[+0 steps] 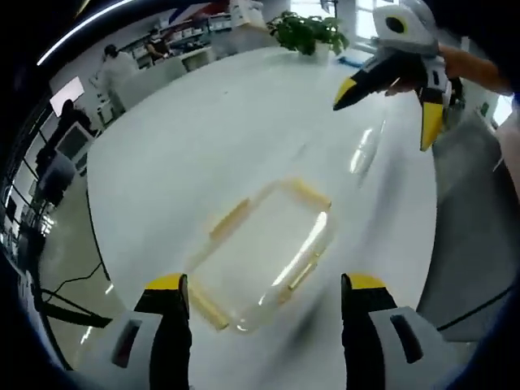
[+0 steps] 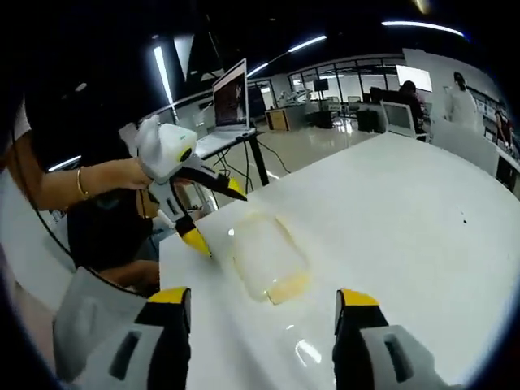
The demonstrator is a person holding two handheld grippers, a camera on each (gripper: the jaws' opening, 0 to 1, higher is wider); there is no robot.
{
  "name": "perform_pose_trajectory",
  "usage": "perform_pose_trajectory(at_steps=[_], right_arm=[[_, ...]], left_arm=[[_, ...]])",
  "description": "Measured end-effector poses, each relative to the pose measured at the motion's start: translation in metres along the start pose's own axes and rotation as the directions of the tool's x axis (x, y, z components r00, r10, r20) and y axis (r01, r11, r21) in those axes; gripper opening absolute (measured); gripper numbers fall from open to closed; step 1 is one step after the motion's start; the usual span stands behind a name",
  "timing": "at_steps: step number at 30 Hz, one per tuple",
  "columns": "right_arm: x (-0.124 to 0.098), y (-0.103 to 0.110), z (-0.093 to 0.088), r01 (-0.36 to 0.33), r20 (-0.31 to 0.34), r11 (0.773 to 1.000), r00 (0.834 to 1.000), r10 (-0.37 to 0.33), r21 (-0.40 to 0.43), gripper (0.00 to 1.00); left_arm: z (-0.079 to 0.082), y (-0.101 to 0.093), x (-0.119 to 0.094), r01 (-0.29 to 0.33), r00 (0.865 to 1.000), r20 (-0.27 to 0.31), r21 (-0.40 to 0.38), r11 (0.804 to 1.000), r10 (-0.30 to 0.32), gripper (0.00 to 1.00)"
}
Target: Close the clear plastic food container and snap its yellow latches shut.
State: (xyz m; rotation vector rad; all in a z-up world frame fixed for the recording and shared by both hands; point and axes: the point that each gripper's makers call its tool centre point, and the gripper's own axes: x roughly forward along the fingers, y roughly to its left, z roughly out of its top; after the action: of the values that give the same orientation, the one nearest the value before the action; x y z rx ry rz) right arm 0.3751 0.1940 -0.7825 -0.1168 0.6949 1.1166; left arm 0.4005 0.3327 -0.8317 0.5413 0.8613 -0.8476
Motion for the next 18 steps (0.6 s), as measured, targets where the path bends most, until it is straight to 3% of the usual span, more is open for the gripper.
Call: perform_pose_trajectory(at_steps=[3, 7, 9, 18], right_arm=[[0.007, -0.001, -0.001, 0.007, -0.033, 0.998, 0.999, -0.009, -0.060, 0.72], [0.020, -0.004, -0.004, 0.035, -0.072, 0.991, 0.996, -0.045, -0.126, 0.68], [0.026, -0.003, -0.004, 0.027, -0.082, 0.991, 0.996, -0.038, -0.132, 0.68], [0.052, 0.002, -0.003, -0.020, -0.117, 0.990, 0.993, 0.004, -0.137, 0.70]], left_arm=[[-0.001, 0.001, 0.003, 0.017, 1.000, -0.010, 0.020, 1.000, -0.016, 0.75], [-0.012, 0.003, 0.004, 0.040, 0.996, -0.087, 0.102, 0.994, -0.031, 0.76], [-0.017, 0.004, 0.005, 0.057, 0.992, -0.118, 0.141, 0.988, -0.041, 0.76], [-0.027, 0.012, 0.011, 0.097, 0.986, -0.154, 0.209, 0.973, -0.066, 0.75]])
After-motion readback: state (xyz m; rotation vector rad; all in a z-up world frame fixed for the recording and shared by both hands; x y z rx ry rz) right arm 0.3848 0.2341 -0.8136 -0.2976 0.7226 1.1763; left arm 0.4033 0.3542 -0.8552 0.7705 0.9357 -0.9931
